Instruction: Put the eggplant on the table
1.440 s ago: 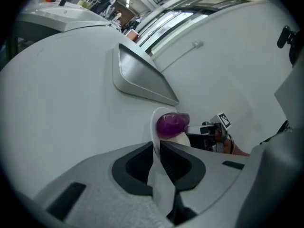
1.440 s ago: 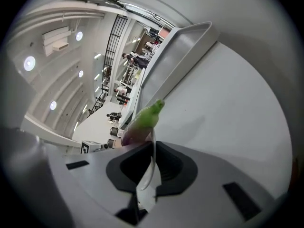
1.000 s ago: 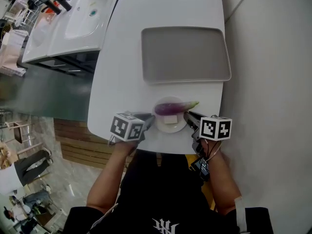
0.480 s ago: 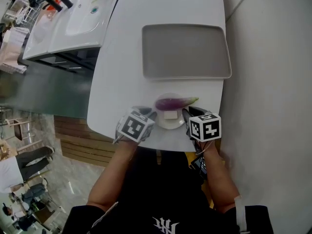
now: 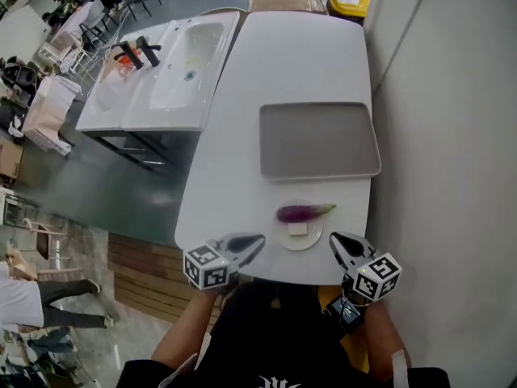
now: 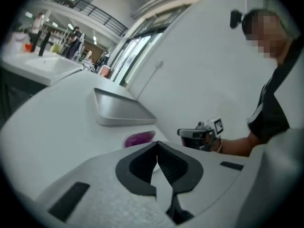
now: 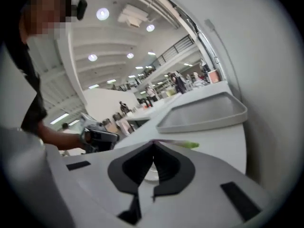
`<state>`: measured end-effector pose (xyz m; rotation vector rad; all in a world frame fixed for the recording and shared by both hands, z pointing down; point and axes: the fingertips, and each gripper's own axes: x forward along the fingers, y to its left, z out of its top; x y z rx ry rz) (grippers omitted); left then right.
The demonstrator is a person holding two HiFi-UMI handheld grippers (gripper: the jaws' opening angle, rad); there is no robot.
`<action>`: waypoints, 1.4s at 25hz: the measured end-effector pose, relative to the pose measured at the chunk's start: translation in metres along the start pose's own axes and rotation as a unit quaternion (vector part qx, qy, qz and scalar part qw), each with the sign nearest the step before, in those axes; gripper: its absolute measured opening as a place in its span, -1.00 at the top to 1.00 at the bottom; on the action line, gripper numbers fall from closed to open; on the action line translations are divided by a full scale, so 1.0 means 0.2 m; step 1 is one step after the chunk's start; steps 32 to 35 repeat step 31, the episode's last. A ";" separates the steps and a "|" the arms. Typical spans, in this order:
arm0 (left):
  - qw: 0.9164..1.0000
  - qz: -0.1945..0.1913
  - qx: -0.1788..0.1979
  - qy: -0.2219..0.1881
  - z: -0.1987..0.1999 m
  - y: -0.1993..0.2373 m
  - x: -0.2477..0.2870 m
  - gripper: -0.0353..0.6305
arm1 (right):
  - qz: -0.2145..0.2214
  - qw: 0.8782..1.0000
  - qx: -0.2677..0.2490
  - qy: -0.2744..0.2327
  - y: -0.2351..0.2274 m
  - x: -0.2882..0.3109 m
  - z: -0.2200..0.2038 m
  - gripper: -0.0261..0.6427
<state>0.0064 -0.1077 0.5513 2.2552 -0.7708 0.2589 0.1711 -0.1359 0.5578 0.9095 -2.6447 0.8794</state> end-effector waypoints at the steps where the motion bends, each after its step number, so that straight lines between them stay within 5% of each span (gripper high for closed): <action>1: 0.998 -0.045 -0.025 -0.023 -0.01 -0.12 -0.06 0.87 | 0.044 0.999 0.001 -0.019 0.15 -0.08 0.03 0.91; 3: 0.988 -0.124 -0.037 -0.081 0.05 -0.34 -0.15 0.88 | 0.114 0.991 -0.006 -0.068 0.43 -0.21 0.17 0.91; 5: 0.973 -0.179 -0.001 -0.143 0.20 -0.49 -0.21 0.88 | 0.150 0.980 -0.029 -0.127 0.64 -0.26 0.33 0.91; 8: 0.950 -0.244 0.046 -0.190 0.35 -0.67 -0.33 0.88 | 0.154 0.972 -0.051 -0.170 0.85 -0.22 0.44 0.91; 10: 0.942 -0.263 0.082 -0.192 0.38 -0.76 -0.41 0.88 | 0.155 0.970 -0.058 -0.180 0.96 -0.17 0.47 0.91; 15: 0.943 -0.244 0.146 -0.174 0.30 -0.80 -0.60 0.88 | 0.143 0.970 -0.088 -0.174 1.18 -0.17 0.45 0.91; 20: 0.938 -0.266 0.126 -0.181 0.15 -0.73 -0.64 0.88 | 0.105 0.977 -0.086 -0.165 1.19 -0.17 0.33 0.91; 24: 0.934 -0.269 0.112 -0.208 0.19 -0.76 -0.66 0.88 | 0.112 0.976 -0.095 -0.162 1.22 -0.19 0.30 0.91; 35: 0.938 -0.267 0.129 -0.181 0.17 -0.92 -0.60 0.88 | 0.129 0.968 -0.129 -0.171 1.25 -0.36 0.37 0.91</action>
